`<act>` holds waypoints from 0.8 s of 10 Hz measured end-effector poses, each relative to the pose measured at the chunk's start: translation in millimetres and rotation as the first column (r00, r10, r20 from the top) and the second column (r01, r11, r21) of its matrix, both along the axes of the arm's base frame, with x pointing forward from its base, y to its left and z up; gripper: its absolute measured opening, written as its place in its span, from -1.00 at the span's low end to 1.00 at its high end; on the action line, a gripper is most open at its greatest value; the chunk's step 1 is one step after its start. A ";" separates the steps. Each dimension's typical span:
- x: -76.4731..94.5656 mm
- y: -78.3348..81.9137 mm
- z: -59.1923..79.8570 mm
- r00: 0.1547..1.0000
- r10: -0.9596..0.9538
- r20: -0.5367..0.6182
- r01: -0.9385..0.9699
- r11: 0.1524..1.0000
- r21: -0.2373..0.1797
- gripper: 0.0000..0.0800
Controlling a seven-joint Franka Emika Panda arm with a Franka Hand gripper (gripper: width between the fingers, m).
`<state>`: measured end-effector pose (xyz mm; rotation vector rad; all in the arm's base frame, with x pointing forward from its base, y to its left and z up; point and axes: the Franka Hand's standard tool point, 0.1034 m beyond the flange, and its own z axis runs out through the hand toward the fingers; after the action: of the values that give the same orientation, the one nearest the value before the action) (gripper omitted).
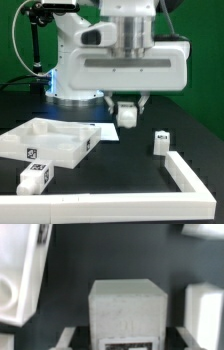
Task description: Assemble one leg
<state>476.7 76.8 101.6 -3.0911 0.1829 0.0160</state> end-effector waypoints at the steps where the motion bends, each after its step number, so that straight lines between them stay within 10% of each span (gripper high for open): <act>1: -27.2 11.1 -0.1 1.000 -0.019 0.020 0.019 1.000 -0.002 -0.29; 3: -54.8 14.8 -11.8 0.999 -0.014 0.030 0.015 1.000 -0.006 -0.29; 6: -49.7 15.3 -11.0 0.999 -0.015 0.035 0.016 1.000 -0.005 -0.29; 8: -63.8 19.1 -35.1 0.999 -0.018 0.049 0.018 1.000 -0.010 -0.29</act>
Offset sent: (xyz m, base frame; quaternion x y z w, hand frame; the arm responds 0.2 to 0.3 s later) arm 0.0000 0.0000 0.0000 0.0000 0.0000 0.0000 1.0000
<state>413.0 95.9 66.4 -3.0958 0.2093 -0.0606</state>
